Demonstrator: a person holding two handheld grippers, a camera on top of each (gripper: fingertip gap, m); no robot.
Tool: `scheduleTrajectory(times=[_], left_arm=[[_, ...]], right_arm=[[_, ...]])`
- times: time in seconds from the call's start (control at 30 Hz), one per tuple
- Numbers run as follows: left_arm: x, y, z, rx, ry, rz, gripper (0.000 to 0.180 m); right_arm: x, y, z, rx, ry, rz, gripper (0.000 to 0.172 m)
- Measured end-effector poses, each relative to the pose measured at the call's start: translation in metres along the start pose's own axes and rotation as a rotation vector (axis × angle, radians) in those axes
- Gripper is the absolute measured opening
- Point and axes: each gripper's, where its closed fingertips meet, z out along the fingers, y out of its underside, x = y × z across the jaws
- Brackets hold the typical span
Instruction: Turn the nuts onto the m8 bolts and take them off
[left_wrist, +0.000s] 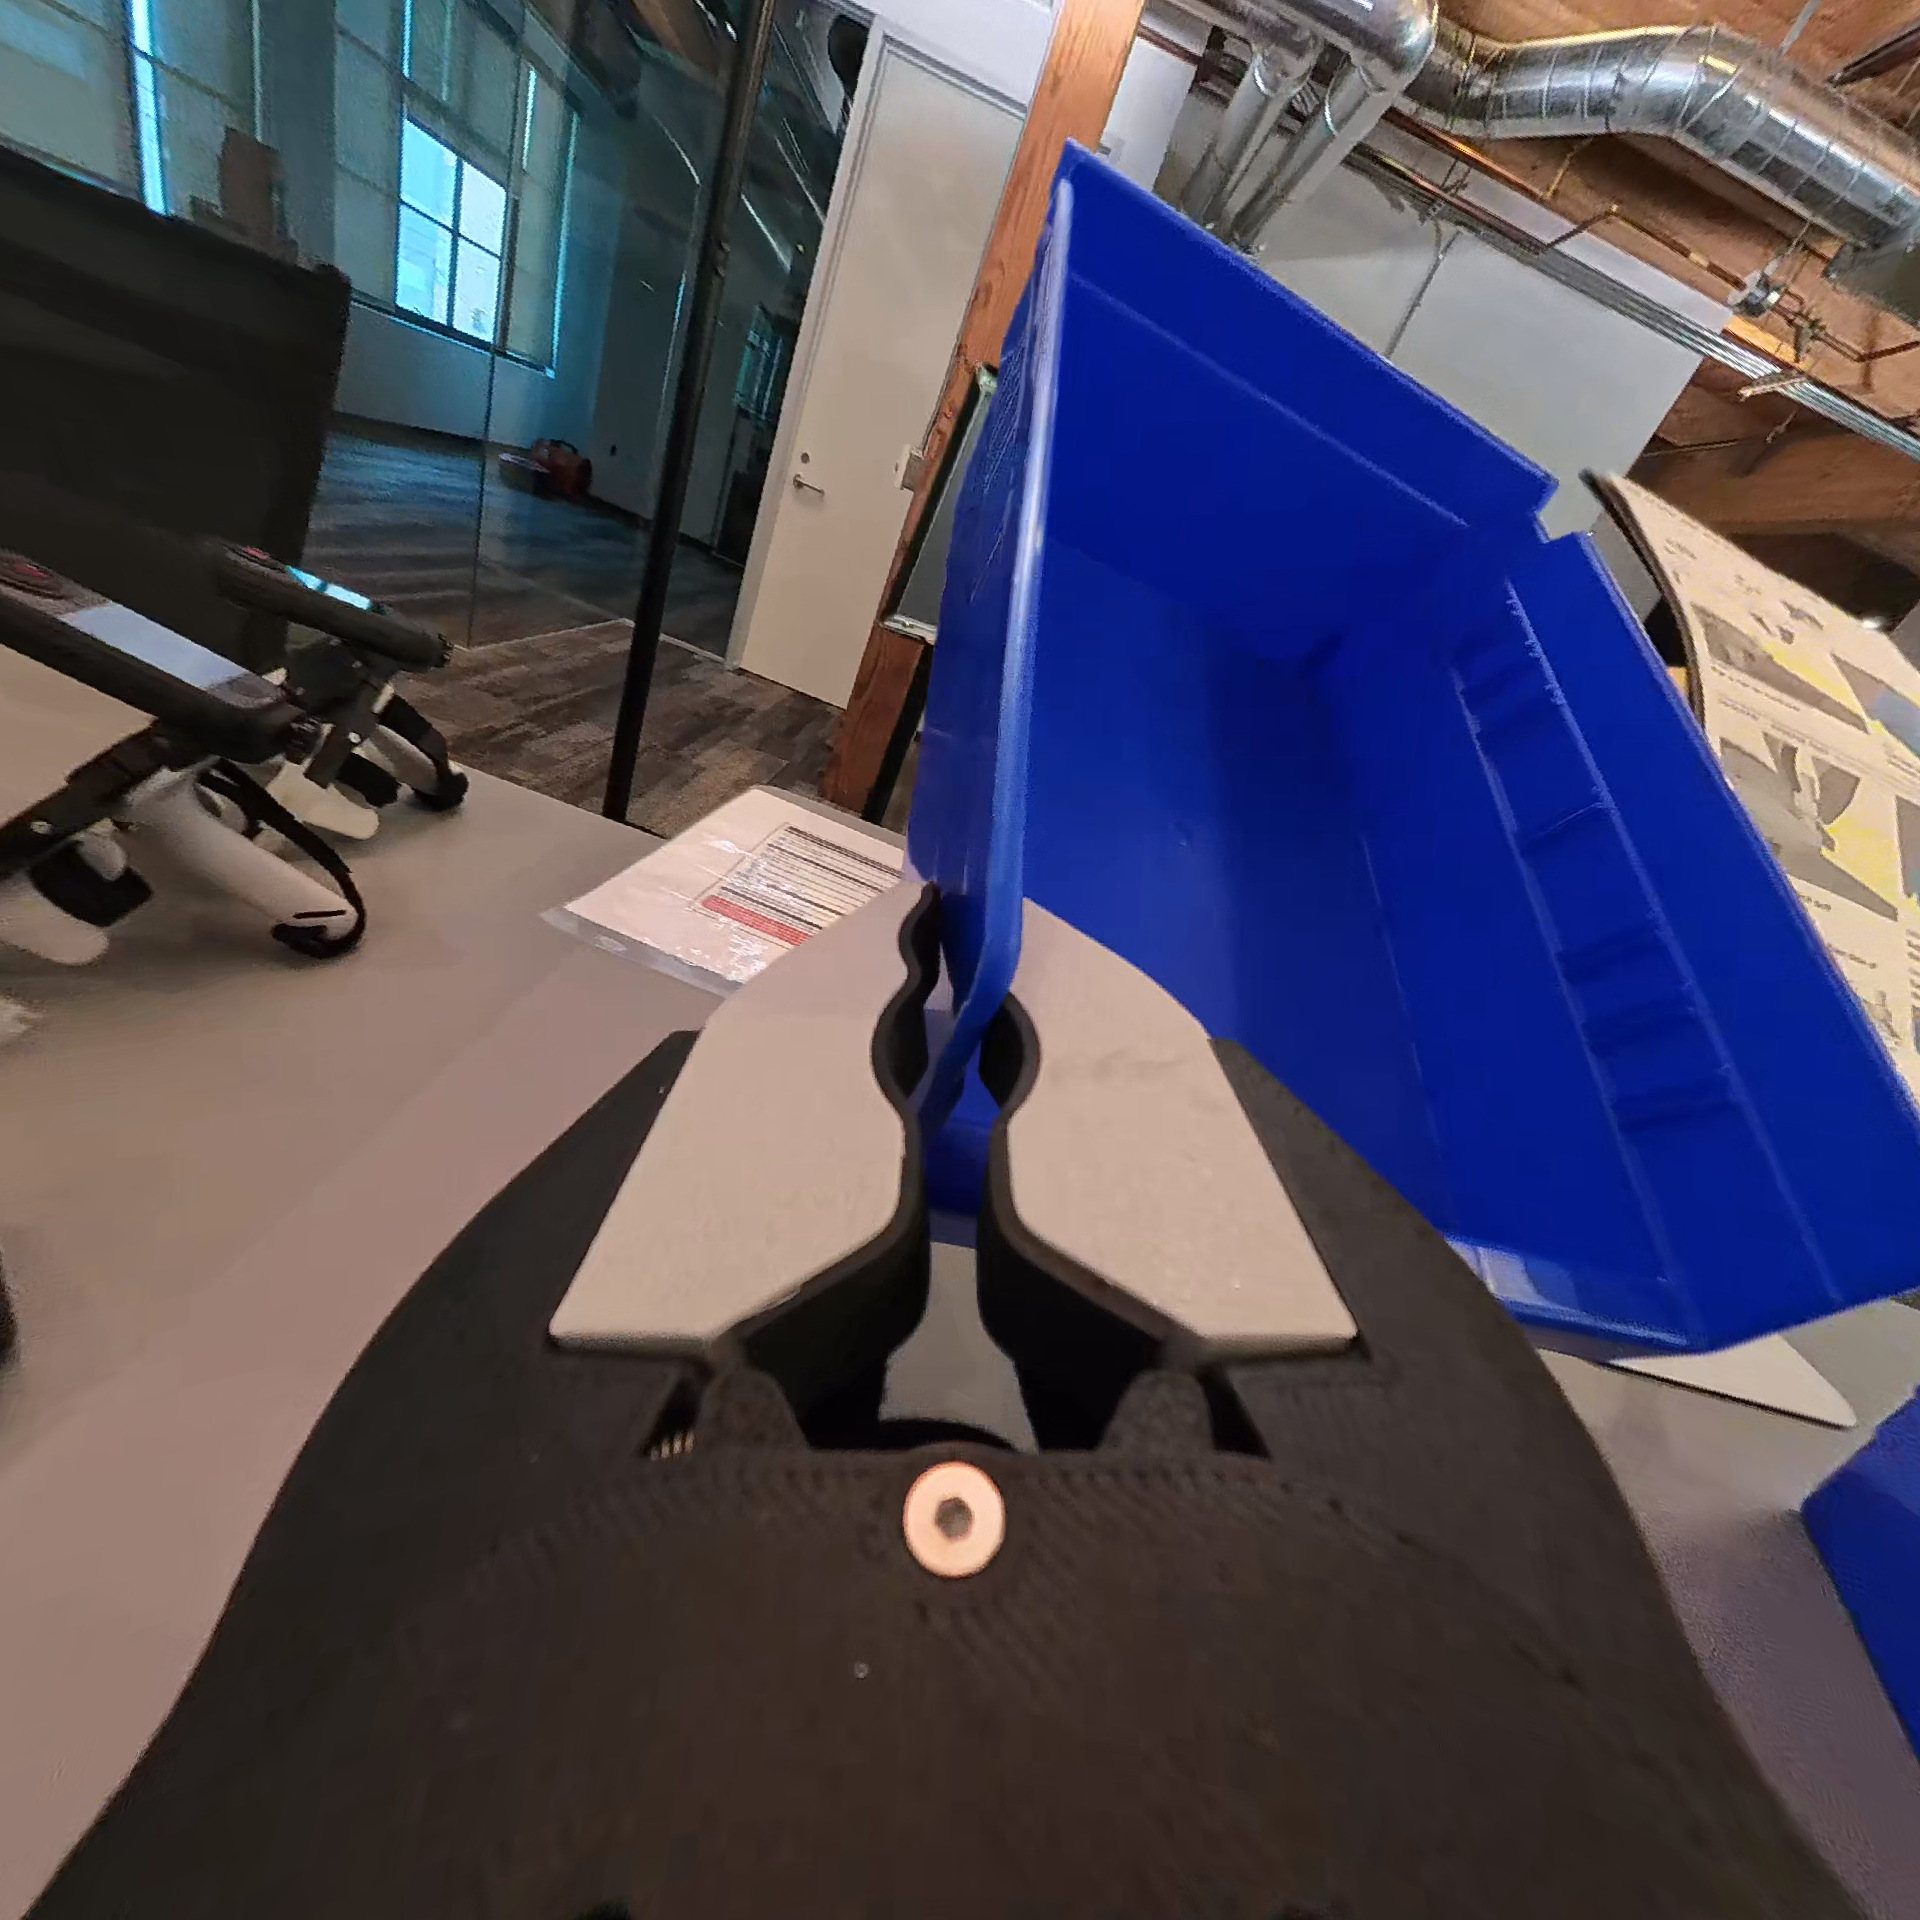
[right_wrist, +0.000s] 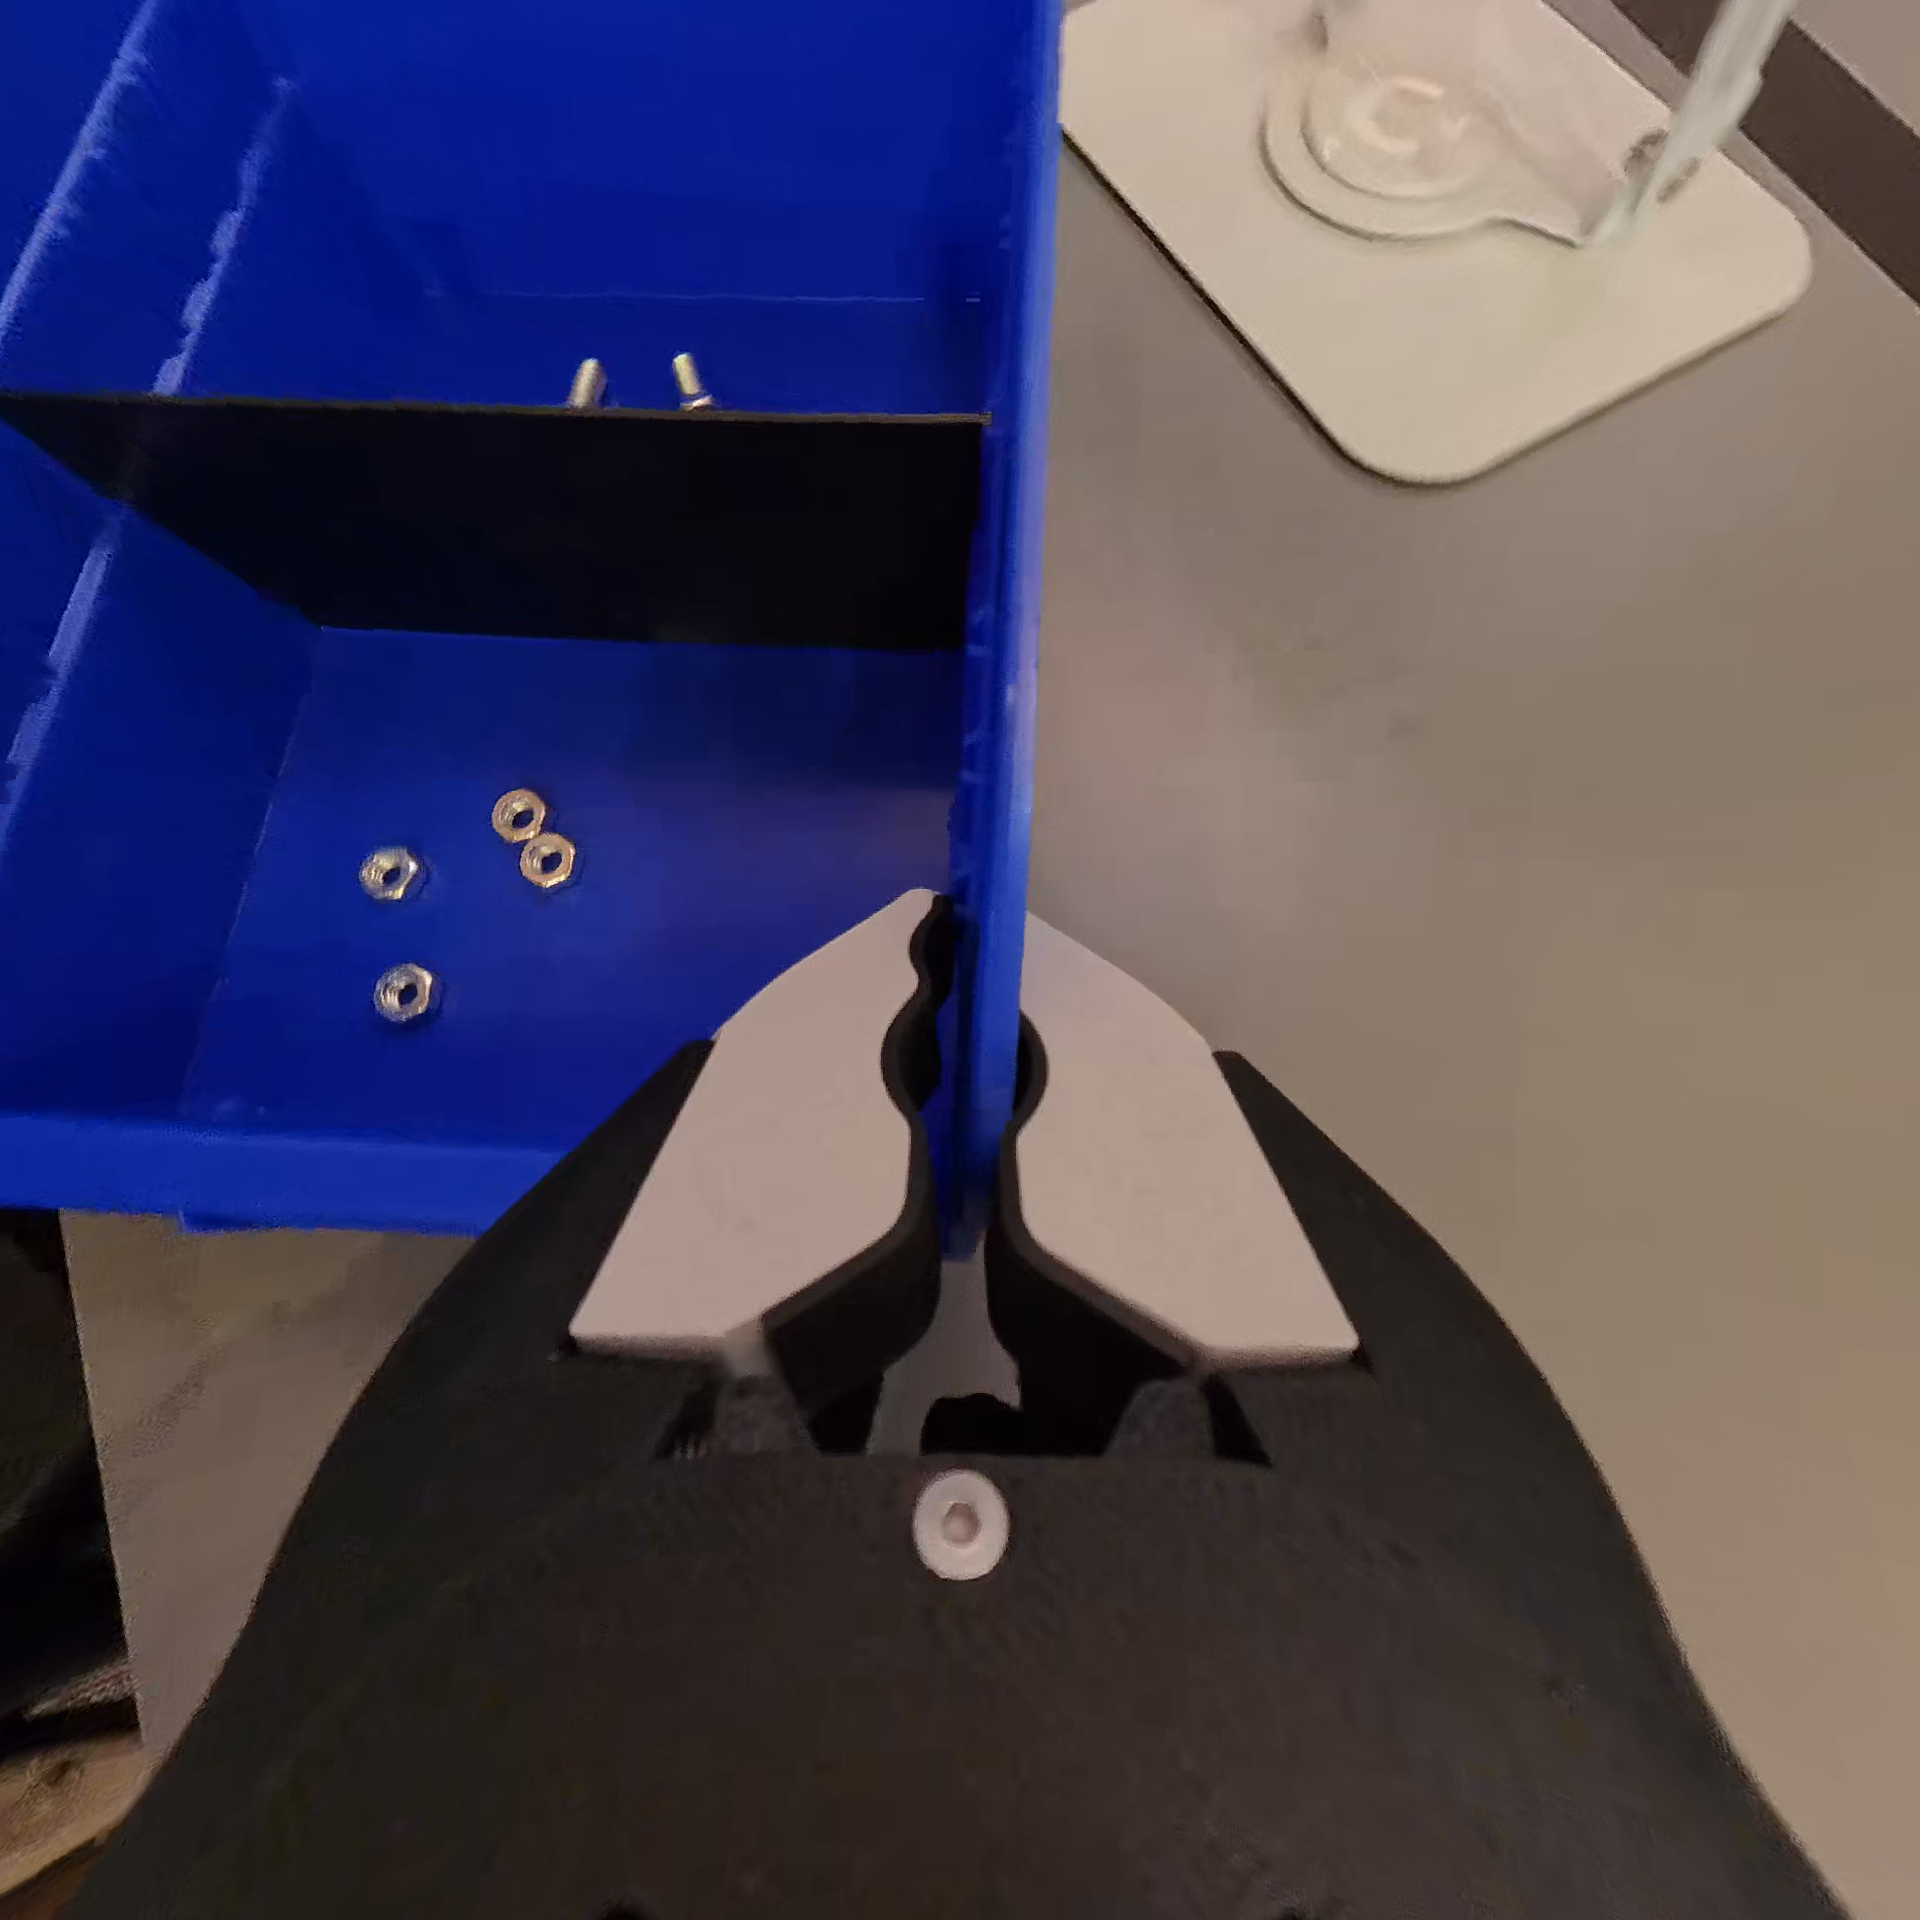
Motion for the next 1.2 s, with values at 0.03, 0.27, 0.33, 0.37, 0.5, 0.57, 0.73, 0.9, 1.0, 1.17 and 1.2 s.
scheduleTrajectory(times=[0.03,0.27,0.33,0.37,0.5,0.57,0.73,0.9,1.0,1.17,1.2], left_arm=[[-0.002,-0.003,-0.003,0.003,-0.003,0.006,0.005],[-0.01,-0.018,-0.015,0.023,-0.019,0.018,0.005],[-0.013,-0.02,-0.017,0.028,-0.022,0.012,0.005],[-0.014,-0.021,-0.019,0.031,-0.024,0.012,0.005],[-0.02,-0.026,-0.023,0.036,-0.036,0.014,0.005],[-0.022,-0.028,-0.025,0.035,-0.038,0.021,0.005],[-0.022,-0.04,-0.033,0.047,-0.034,0.047,0.005],[-0.013,-0.05,-0.039,0.073,-0.024,0.06,0.005],[-0.008,-0.054,-0.044,0.087,-0.012,0.052,0.005],[-0.006,-0.06,-0.05,0.098,-0.002,0.049,0.005],[-0.006,-0.061,-0.05,0.098,0.0,0.052,0.005]], right_arm=[[-0.005,-0.01,0.01,-0.003,-0.015,-0.004,0.005],[-0.038,-0.08,0.092,-0.009,-0.08,0.007,0.005],[-0.044,-0.099,0.114,0.001,-0.072,0.068,0.006],[-0.046,-0.108,0.124,0.0,-0.062,0.102,0.005],[-0.063,-0.141,0.152,0.046,-0.045,0.121,0.009],[-0.063,-0.158,0.146,0.097,-0.012,0.094,0.043],[-0.083,-0.211,0.089,0.216,-0.034,-0.297,0.037],[-0.138,-0.245,0.122,0.031,-0.164,-0.781,0.042],[-0.158,-0.238,0.182,-0.174,-0.233,-1.03,0.05],[-0.167,-0.217,0.255,-0.422,-0.33,-1.225,0.044],[-0.168,-0.211,0.262,-0.471,-0.37,-1.225,0.035]])
